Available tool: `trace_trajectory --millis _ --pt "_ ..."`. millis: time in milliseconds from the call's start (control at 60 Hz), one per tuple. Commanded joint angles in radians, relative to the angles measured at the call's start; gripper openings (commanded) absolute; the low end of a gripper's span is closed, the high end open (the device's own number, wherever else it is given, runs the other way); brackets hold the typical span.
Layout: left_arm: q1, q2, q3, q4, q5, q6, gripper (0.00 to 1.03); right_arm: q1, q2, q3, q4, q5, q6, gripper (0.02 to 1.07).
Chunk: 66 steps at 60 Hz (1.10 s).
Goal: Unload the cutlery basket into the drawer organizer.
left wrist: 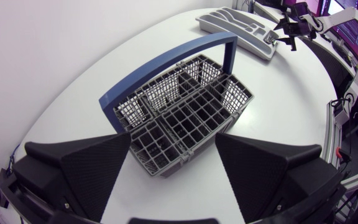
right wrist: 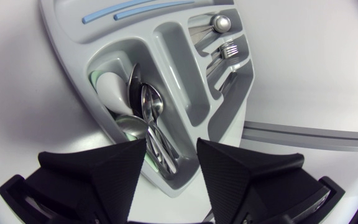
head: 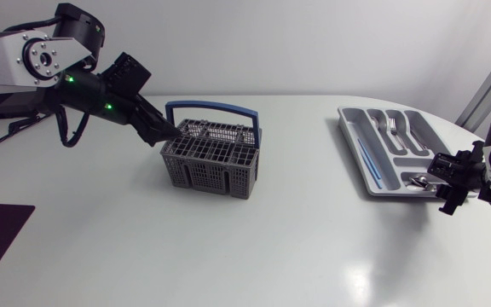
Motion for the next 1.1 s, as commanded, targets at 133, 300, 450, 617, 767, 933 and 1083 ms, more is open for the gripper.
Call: trace_trajectory --millis 133,300,450,617,767,933,1083 --pt "0.055 0.033 -0.025 -0.008 -0.023 -0.008 0.95 0.077 -0.204 -0.046 -0.139 -0.003 0.088 0.78" --pt "0.09 0.062 -0.025 -0.007 -0.047 -0.006 0.95 0.215 -0.331 -0.038 -0.303 -0.017 0.238 0.79" --pt "0.125 0.082 -0.023 -0.001 -0.055 -0.004 0.95 0.372 -0.388 -0.023 -0.403 -0.017 0.39 0.79" --pt "0.163 0.123 -0.019 0.001 -0.07 0.002 0.94 0.554 -0.375 0.003 -0.438 0.014 0.533 0.79" --pt "0.18 0.168 -0.014 0.003 -0.07 0.016 0.9 0.672 -0.334 0.043 -0.462 0.014 0.635 0.79" --pt "0.203 0.24 0.012 0.01 -0.081 0.02 0.9 0.792 -0.273 0.098 -0.476 0.014 0.744 0.79" --pt "0.202 0.295 0.043 0.032 -0.083 0.019 0.9 0.884 -0.185 0.155 -0.47 0.009 0.829 0.79"
